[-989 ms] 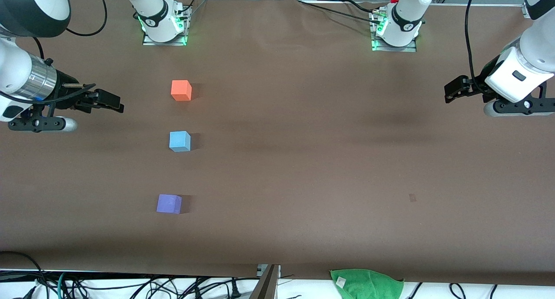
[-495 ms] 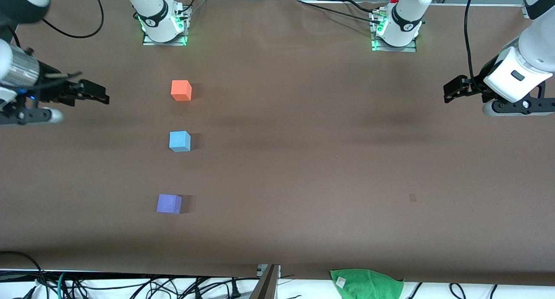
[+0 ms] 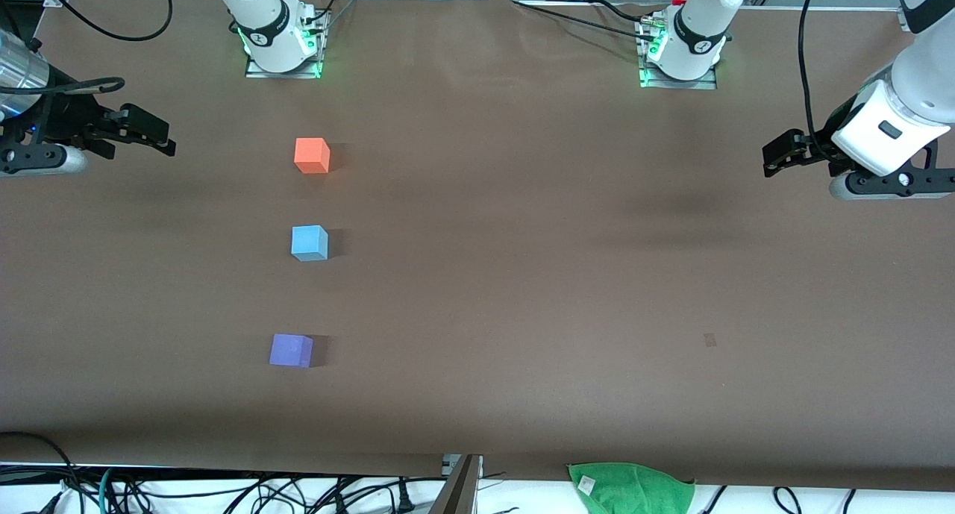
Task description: Place blue block between orange and purple blocks
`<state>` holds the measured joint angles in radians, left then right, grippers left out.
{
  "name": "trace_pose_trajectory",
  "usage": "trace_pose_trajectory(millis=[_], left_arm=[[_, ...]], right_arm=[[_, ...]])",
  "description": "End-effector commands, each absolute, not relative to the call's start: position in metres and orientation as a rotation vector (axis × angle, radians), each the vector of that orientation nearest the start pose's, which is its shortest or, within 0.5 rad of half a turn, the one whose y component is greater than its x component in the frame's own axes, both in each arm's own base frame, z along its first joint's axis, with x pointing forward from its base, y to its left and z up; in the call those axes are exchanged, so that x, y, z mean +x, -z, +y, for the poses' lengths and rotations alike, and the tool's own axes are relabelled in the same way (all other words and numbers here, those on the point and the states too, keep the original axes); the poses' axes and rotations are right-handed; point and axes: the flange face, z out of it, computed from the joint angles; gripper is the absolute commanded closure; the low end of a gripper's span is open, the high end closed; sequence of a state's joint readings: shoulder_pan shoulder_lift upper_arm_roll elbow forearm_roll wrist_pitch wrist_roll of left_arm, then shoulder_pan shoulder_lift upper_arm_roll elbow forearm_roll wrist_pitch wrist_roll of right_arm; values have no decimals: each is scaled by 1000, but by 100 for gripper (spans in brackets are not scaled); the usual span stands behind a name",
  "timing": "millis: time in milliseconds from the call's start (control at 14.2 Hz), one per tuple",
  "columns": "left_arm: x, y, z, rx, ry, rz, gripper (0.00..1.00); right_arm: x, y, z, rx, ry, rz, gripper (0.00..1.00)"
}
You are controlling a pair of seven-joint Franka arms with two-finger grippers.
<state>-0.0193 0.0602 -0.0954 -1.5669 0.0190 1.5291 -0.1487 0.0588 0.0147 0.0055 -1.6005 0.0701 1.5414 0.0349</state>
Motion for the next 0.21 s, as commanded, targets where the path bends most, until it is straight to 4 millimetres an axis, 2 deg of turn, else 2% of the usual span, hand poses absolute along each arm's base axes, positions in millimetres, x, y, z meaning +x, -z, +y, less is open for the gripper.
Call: trace_pose_trajectory(millis=[0,141], left_arm=[[565,-594,-66,-3109,-135,-41,0],[565,-594,-65,-3108,-138,-43,0]], right_arm=[[547,-602,45,-3092,-104,-56,0],[548,-603,42,-3092,-101,-39,0]])
